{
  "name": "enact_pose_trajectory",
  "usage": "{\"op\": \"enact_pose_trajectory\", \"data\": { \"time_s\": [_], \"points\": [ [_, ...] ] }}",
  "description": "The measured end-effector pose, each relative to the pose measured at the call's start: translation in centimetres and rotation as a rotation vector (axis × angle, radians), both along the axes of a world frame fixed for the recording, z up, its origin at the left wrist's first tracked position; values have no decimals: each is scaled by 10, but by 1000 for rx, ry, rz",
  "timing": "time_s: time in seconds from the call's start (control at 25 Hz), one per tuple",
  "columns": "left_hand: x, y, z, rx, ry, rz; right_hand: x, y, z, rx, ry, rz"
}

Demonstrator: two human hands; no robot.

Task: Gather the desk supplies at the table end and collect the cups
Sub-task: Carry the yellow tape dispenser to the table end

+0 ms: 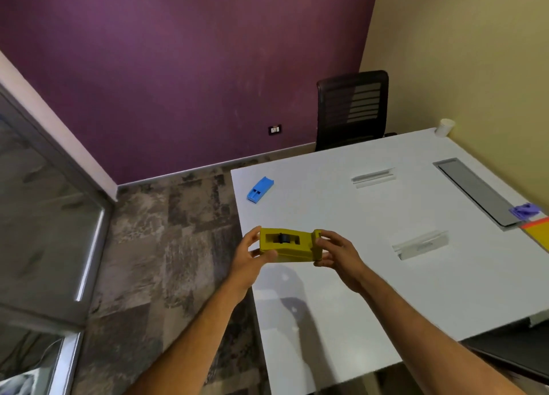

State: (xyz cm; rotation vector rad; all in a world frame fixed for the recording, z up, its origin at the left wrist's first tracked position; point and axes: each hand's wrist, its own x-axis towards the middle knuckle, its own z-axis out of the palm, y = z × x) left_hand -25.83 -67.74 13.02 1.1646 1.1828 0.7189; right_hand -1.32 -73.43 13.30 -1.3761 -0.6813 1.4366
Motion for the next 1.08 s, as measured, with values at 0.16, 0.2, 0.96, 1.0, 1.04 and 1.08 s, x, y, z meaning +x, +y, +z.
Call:
{"op": "enact_pose_trajectory", "data": {
  "time_s": [0.16, 0.2, 0.96, 1.0, 1.04, 1.08],
  "points": [
    [-10, -42, 8, -80, -121, -4, -12, -49, 15, -10, 5, -32],
    [-10, -53, 11, -90, -157, -5, -12, -63, 18, -8, 7, -30],
    [154, -184, 28, -239, -335, -293, 147, -219, 47, 72, -30, -284],
    [172, -193, 29, -235, -334, -294, 163, -223, 50, 74, -41, -292],
    [188, -202, 29, -224, -320, -293, 178, -227, 53, 73, -48, -299],
    [207, -211, 29, -211, -303, -284, 196, -231, 54, 69, -58, -303]
  ]
}}
